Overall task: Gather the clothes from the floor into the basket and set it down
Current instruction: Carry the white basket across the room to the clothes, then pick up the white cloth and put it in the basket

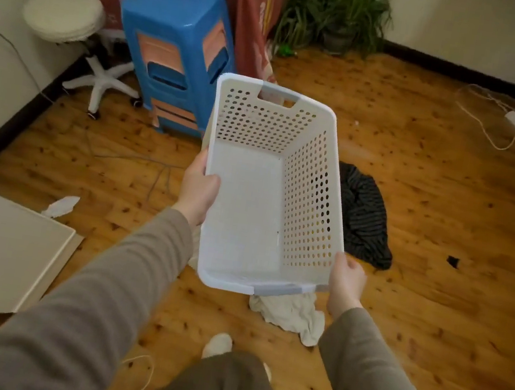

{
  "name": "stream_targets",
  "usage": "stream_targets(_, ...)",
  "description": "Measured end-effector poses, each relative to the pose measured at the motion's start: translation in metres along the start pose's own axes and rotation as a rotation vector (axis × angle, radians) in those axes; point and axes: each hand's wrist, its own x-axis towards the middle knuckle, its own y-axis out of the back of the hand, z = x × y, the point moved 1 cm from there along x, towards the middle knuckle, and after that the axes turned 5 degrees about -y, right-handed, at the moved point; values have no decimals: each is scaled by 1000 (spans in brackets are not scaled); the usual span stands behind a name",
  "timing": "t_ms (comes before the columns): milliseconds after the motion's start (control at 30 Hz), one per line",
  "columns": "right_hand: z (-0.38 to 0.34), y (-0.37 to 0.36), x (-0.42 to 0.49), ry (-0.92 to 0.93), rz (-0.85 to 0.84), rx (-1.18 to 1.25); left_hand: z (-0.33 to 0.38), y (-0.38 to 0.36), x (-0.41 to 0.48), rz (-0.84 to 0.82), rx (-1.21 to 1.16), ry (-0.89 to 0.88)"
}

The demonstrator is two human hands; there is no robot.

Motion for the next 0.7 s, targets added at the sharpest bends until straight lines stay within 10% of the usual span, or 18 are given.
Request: stream_targets(700,262,-175,246,39,-233,-457,-388,16,120,66,340,118)
